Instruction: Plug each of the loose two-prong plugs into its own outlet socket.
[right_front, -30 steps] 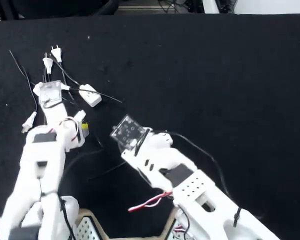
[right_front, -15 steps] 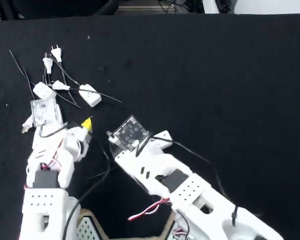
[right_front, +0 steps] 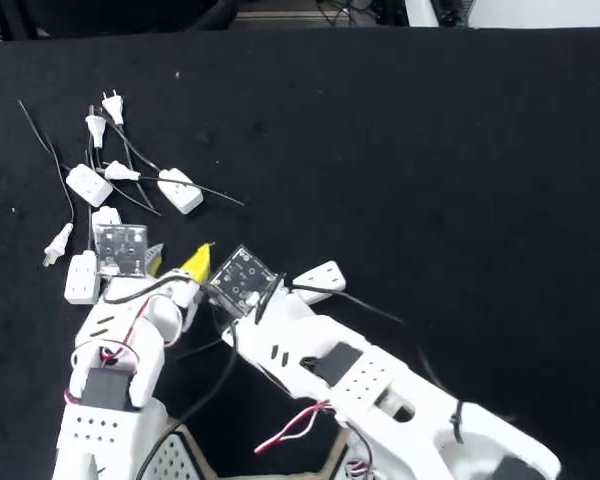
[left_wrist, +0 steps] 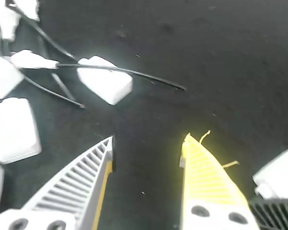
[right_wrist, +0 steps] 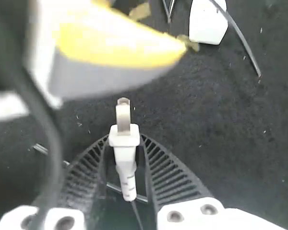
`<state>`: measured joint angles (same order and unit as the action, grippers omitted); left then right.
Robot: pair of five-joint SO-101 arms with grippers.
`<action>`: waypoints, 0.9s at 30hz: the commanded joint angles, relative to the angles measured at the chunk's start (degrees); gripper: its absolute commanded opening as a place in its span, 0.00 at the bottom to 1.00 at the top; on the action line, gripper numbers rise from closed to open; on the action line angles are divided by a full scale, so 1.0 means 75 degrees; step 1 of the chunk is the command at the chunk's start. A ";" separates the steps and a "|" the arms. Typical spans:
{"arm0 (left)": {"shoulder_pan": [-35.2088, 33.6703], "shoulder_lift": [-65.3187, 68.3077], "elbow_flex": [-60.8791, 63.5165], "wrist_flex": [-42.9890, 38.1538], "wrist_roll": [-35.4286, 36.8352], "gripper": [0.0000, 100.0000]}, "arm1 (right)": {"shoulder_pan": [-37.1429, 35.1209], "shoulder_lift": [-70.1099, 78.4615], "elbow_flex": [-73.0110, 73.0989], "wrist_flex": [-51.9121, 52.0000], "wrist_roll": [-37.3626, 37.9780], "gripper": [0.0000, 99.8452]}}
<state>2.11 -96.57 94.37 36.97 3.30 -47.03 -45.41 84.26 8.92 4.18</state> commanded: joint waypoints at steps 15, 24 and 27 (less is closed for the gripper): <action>0.0568 -0.0070 0.0053 -0.0059 -0.0539 0.23 | 0.0340 -0.4917 0.0498 0.2438 -0.0035 0.01; 0.0615 -0.0070 0.0064 -0.0059 -0.0539 0.23 | 0.0633 -0.5503 0.0779 0.2403 -0.0082 0.01; 0.0627 -0.0070 0.0064 -0.0059 -0.0539 0.23 | 0.0727 -0.5527 0.0791 0.2391 -0.0105 0.01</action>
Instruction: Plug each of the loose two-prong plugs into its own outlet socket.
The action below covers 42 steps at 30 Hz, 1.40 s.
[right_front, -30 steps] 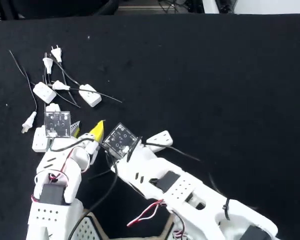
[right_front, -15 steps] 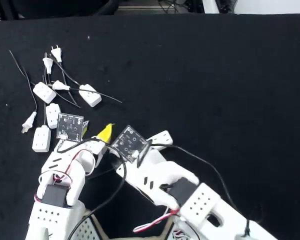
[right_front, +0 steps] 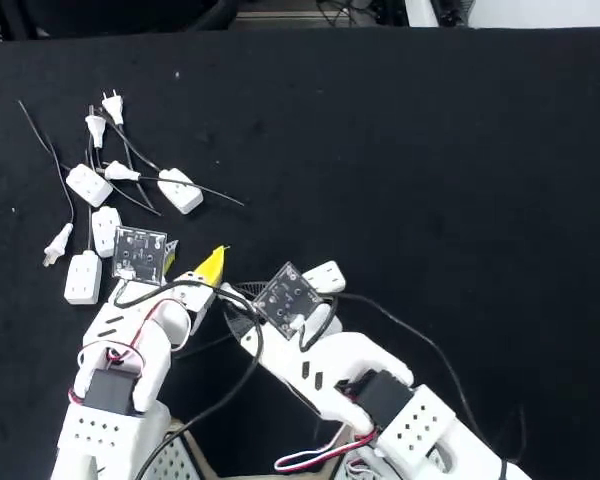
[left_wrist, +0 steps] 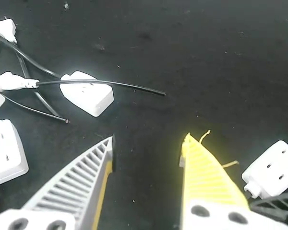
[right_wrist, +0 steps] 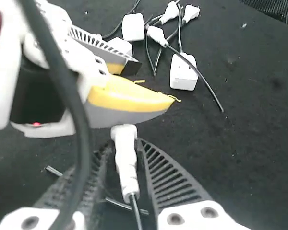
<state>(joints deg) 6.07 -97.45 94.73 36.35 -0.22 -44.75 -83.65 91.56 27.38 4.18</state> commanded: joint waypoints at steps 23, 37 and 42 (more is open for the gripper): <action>0.0111 0.0035 0.0018 0.0023 -0.0070 0.23 | 0.0434 -0.0440 -0.0193 -0.0070 -0.0645 0.01; 0.0111 0.0035 0.0029 0.0023 -0.0070 0.23 | 0.0434 -0.0440 -0.0193 -0.0070 -0.1219 0.01; 0.0100 0.0000 0.0029 0.0023 -0.0070 0.23 | 0.0445 -0.0416 -0.0193 -0.0047 -0.1219 0.01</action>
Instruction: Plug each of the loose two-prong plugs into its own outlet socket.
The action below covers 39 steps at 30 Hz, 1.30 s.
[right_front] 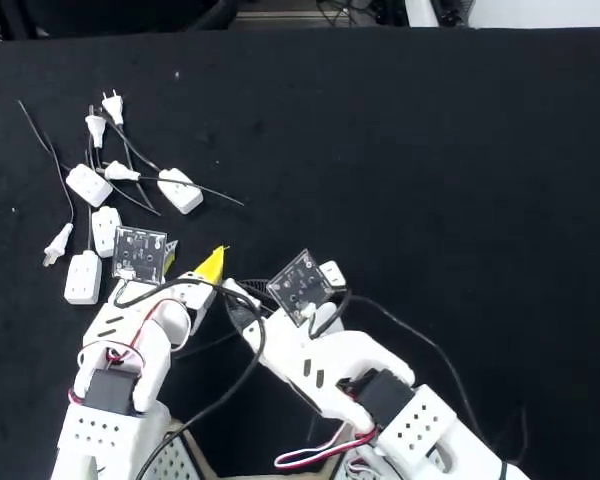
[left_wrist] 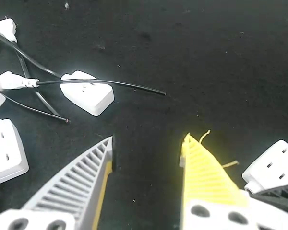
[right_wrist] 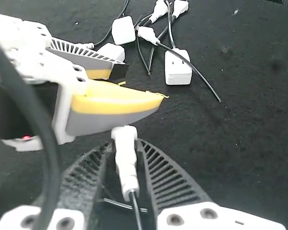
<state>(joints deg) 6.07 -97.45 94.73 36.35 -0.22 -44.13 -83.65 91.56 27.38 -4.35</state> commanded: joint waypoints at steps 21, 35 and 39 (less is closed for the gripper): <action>-0.0510 0.0047 -0.0979 0.1266 -0.0070 0.23 | 0.2989 0.0592 -0.1659 0.1664 0.0598 0.01; -0.0498 0.3012 -0.2174 0.1032 -0.0340 0.23 | 0.4571 0.6289 -0.4683 0.1946 0.0234 0.01; -0.0486 0.5111 -0.2878 0.0703 -0.0340 0.23 | 0.4653 0.7179 -0.5480 0.2755 0.0293 0.01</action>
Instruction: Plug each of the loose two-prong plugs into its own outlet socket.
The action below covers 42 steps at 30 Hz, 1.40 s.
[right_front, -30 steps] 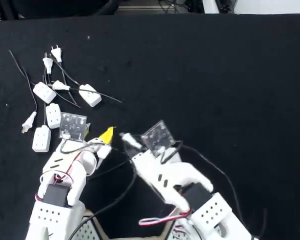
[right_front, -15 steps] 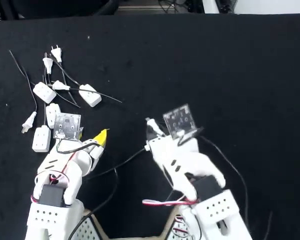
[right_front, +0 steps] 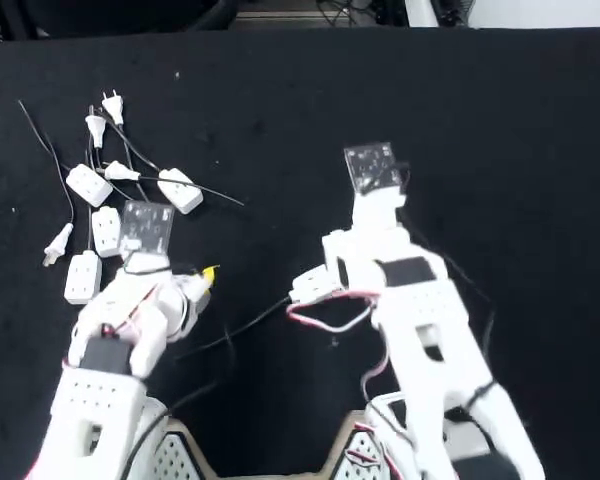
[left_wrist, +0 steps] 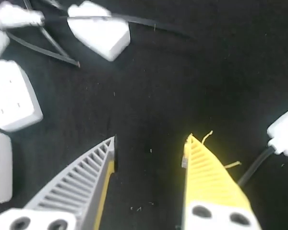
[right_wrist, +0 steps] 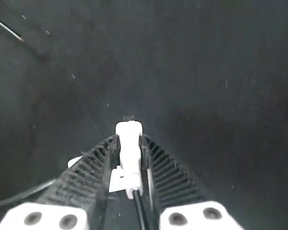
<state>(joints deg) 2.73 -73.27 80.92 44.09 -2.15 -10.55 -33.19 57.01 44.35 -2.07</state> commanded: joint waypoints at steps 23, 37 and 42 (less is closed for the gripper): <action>-0.0029 0.6599 -0.3616 0.0692 -0.0563 0.23 | 0.0750 0.2467 -0.2725 0.2532 0.2215 0.01; 0.0076 0.6599 -0.4777 0.3282 -0.1723 0.23 | -0.0105 0.2479 -0.2632 0.2966 0.2415 0.01; 0.1002 0.6599 -0.4343 0.3540 -0.2884 0.23 | -0.0082 0.2479 -0.2620 0.2790 0.2415 0.01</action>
<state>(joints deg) 4.92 -23.52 48.40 69.67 -17.45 -10.46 -14.29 39.87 66.42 15.69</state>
